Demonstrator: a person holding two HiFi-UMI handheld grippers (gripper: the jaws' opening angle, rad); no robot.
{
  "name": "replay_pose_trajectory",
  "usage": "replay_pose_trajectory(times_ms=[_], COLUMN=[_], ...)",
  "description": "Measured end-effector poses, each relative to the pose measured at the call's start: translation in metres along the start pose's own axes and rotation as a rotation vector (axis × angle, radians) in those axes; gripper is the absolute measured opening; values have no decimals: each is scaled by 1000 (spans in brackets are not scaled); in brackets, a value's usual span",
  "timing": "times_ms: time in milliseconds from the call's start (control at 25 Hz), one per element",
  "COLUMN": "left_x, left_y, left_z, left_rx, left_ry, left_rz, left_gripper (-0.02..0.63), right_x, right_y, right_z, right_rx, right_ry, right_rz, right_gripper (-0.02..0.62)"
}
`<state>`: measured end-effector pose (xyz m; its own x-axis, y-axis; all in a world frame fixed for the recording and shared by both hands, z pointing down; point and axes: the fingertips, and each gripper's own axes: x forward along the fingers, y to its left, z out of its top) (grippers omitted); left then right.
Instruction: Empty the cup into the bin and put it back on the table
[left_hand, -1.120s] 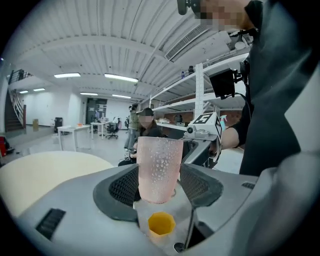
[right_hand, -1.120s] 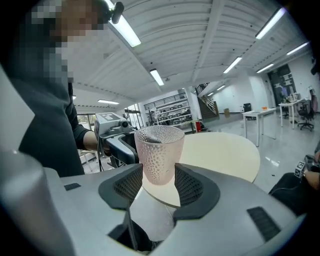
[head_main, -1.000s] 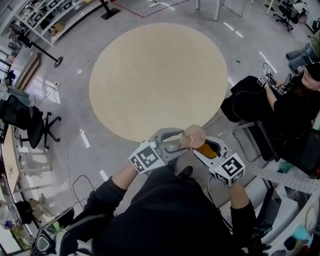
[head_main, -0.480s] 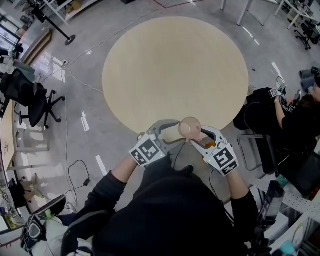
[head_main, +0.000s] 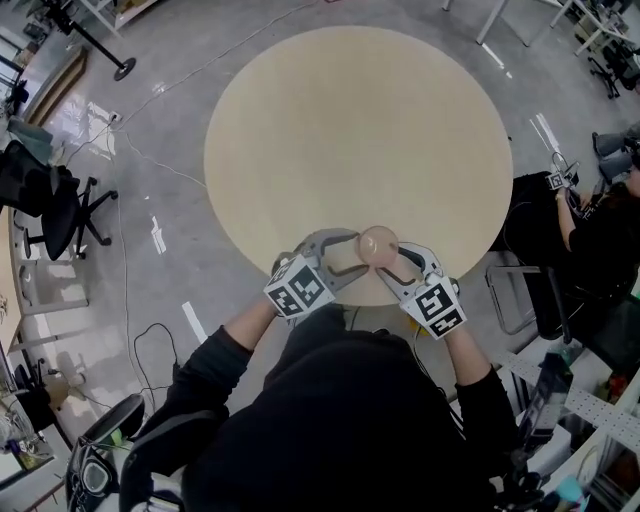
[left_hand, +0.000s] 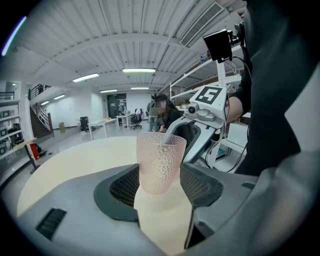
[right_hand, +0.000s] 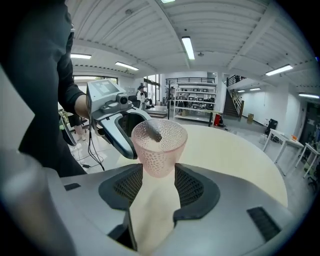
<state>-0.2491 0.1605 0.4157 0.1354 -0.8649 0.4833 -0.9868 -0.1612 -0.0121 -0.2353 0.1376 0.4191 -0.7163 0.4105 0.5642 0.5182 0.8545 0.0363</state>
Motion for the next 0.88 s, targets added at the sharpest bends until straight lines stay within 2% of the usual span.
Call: replay_pose_trajectory(times_ms=[440,640,880], left_x=[26,40,53], left_y=[66,86,97], left_z=[-55,-70,-89], left_rx=[15,4,-33], left_ry=[86,137,197], left_rz=[50,75,68], left_gripper=[255,255,255], right_x=[80,102,119], right_y=[-40,-56,-66], right_z=[-21,-31,-44], right_rx=[-7,-27,-48], right_ry=[121,157,213], right_rz=[-46,-24,13], right_gripper=[206,206,204])
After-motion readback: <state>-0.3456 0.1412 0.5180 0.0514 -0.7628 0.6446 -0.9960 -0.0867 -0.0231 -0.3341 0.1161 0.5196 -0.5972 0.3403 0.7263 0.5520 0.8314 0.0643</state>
